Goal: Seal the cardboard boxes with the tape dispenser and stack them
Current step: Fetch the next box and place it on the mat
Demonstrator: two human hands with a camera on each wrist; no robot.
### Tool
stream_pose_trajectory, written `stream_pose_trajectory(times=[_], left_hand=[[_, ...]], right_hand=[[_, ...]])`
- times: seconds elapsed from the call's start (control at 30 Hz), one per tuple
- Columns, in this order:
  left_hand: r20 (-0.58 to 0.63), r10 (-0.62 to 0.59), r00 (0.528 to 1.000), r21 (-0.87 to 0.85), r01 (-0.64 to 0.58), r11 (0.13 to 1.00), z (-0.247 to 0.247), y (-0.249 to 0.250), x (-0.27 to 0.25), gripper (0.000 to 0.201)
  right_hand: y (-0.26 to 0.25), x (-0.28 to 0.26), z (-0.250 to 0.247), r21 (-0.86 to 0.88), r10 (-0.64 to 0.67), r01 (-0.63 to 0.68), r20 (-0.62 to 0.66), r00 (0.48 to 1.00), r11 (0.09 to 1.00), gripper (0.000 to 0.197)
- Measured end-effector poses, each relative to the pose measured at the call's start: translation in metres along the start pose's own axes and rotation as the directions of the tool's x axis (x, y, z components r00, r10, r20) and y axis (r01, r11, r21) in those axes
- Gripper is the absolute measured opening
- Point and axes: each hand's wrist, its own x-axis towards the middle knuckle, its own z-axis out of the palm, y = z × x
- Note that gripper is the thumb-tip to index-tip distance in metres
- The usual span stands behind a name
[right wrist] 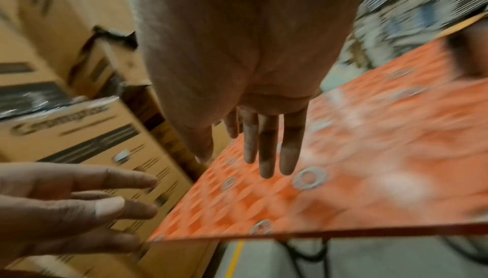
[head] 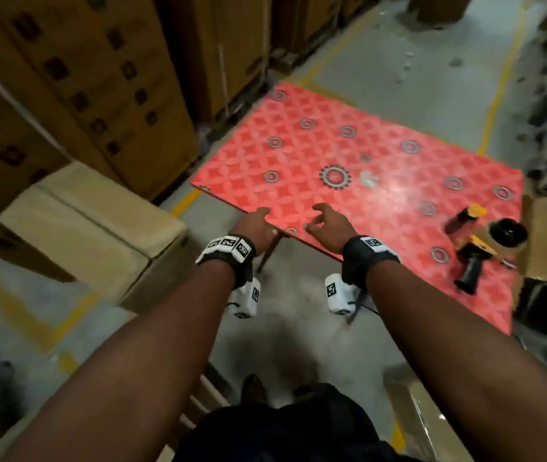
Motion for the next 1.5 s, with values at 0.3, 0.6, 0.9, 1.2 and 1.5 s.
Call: stream_pose_trajectory(times=[0.3,0.6,0.9,1.2,1.5], left_hand=[[-0.140,-0.385,0.912,-0.163,0.362,0.918,-0.079,-0.198,-0.019,0.061],[-0.161,-0.738,0.655,-0.348,0.662,0.664,-0.135,-0.329,-0.018,0.066],[-0.103,-0.850,0.517,-0.460,0.733,0.501,-0.155,-0.428,0.000,0.066],[-0.029,-0.897,0.440,-0.567,0.732,0.378,-0.156,-0.509,0.031,0.077],[0.062,-0.870,0.489,-0.570,0.733,0.371,-0.127,-0.527,0.045,0.090]], right_hand=[[-0.155,0.095,0.141,-0.085,-0.237,0.282,0.348,0.907,0.956,0.059],[-0.277,0.198,0.234,-0.162,-0.331,0.495,0.565,0.755,0.853,0.061],[-0.336,0.290,0.324,-0.270,-0.280,0.550,0.640,0.716,0.791,0.061],[-0.354,0.347,0.399,-0.321,-0.142,0.441,0.652,0.745,0.838,0.073],[-0.330,0.357,0.415,-0.298,-0.149,0.531,0.751,0.643,0.793,0.076]])
